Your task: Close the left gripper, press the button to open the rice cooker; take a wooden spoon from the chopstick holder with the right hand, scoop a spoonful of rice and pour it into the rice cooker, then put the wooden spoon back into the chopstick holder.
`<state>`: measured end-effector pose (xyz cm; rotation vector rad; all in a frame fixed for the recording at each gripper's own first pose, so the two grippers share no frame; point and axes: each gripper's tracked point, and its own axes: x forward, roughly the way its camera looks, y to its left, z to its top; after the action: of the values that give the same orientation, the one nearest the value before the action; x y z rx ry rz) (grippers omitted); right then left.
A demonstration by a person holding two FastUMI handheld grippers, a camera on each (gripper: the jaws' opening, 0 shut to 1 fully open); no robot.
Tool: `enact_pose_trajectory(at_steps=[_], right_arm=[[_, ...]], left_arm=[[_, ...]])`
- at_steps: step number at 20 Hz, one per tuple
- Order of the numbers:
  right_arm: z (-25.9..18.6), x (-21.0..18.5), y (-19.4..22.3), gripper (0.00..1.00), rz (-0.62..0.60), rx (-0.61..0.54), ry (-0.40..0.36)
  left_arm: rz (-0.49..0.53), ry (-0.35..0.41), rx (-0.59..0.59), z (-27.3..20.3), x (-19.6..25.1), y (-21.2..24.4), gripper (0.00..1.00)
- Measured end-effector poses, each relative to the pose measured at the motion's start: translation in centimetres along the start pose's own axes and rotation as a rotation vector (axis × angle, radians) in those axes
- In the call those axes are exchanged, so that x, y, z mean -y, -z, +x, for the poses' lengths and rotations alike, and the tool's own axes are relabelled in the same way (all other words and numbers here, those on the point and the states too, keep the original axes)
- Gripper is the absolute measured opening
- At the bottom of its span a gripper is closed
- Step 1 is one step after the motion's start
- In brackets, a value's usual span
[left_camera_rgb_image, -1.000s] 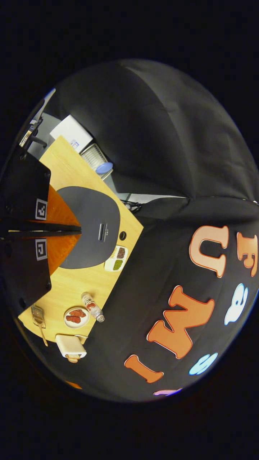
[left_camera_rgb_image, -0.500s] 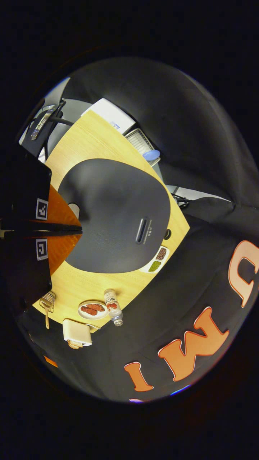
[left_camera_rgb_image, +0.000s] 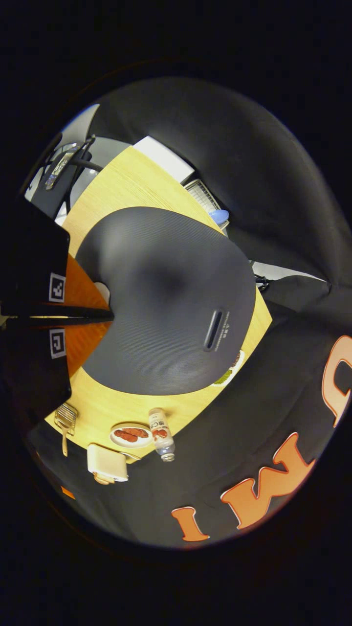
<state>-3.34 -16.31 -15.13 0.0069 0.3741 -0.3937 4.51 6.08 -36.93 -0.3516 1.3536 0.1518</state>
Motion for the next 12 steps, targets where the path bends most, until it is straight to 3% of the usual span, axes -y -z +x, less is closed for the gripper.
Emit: enact_pose_trajectory(at_steps=[3,5,8,12], right_arm=[[0.2,0.4,1.3,0.94,0.021,-0.038,-0.013],[0.3,1.3,2.3,0.94,0.017,-0.064,-0.006],[0.3,2.6,3.6,0.96,0.034,-0.105,0.002],[0.1,3.0,5.3,0.95,0.037,-0.147,-0.018]], left_arm=[[0.063,-0.016,0.047,-1.0,0.5,0.1,0.06],[0.075,0.008,0.166,-2.8,1.1,-1.8,0.06],[0.124,0.073,0.459,-8.4,3.0,-6.9,0.06],[0.204,0.009,0.680,-13.9,3.4,-10.2,0.06]])
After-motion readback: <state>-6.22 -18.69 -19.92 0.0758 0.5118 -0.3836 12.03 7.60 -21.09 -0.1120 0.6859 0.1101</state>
